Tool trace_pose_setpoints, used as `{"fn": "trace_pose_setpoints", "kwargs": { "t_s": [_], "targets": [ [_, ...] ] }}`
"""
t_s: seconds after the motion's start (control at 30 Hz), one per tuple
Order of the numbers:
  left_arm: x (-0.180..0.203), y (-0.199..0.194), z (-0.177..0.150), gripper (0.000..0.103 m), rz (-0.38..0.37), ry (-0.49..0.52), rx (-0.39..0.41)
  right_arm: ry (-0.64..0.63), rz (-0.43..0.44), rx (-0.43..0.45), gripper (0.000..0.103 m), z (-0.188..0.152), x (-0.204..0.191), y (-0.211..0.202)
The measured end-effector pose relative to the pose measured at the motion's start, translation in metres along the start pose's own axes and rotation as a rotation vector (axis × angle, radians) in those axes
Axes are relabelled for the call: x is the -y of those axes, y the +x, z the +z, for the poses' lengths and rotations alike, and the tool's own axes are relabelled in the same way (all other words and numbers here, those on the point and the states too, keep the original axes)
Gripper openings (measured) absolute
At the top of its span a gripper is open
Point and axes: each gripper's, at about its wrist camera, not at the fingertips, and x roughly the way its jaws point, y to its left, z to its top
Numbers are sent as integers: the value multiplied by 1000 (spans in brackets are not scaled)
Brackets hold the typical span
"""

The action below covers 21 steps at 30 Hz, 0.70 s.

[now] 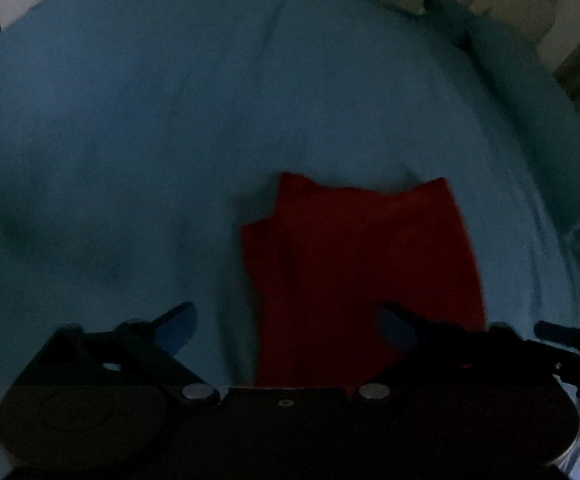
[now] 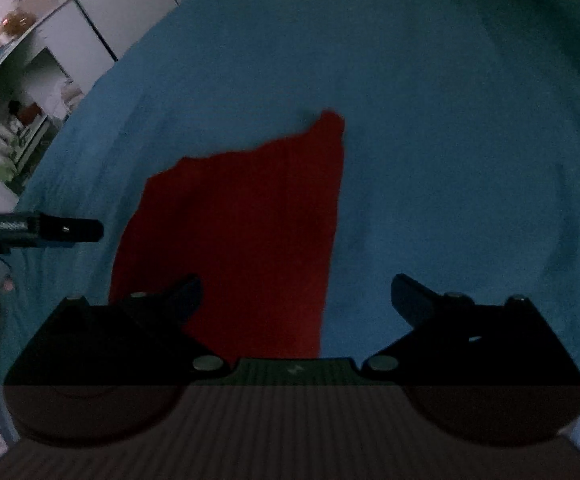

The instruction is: Fold small clothes

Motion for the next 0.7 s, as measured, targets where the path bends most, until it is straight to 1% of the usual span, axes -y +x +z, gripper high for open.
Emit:
{"fn": "trace_pose_setpoints", "kwargs": {
  "t_s": [0.03, 0.07, 0.13, 0.23, 0.27, 0.33, 0.37, 0.4, 0.43, 0.47, 0.5, 0.53, 0.63, 0.7],
  "targets": [
    [0, 8, -1, 80, -13, -5, -23, 24, 14, -18, 103, 2, 4, 9],
    [1, 17, -2, 77, -27, -7, -51, 58, 33, -38, 103, 4, 10, 19],
    [1, 30, -1, 65, -45, 3, -88, 127, 56, -47, 103, 4, 20, 34],
    [8, 41, -5, 63, -62, 22, -99, 178, 72, -50, 103, 0, 26, 49],
    [11, 43, -6, 63, -49, 31, -98, 193, 84, -57, 101, -1, 27, 54],
    [15, 48, -4, 63, -39, 41, -92, 216, 114, -74, 79, -5, 27, 58],
    [17, 49, -5, 61, -40, 40, -91, 225, 136, -77, 78, -6, 27, 61],
    [17, 49, -5, 53, -42, 47, -92, 229, 138, -79, 76, -6, 27, 63],
    [18, 47, -5, 43, -41, 58, -87, 225, 131, -77, 66, -5, 25, 62],
    [18, 44, -2, 40, -41, 67, -81, 221, 133, -77, 59, -5, 24, 60],
    [16, 48, 8, 32, -43, 74, -76, 218, 138, -75, 45, -4, 23, 58],
    [19, 45, 10, 28, -40, 80, -67, 210, 142, -67, 41, -3, 22, 55],
    [27, 29, 9, 25, -48, 76, -35, 173, 149, -30, 37, -3, 16, 36],
    [36, 13, 6, 24, -75, 69, -7, 175, 159, -12, 37, -4, 16, 23]
  ]
}}
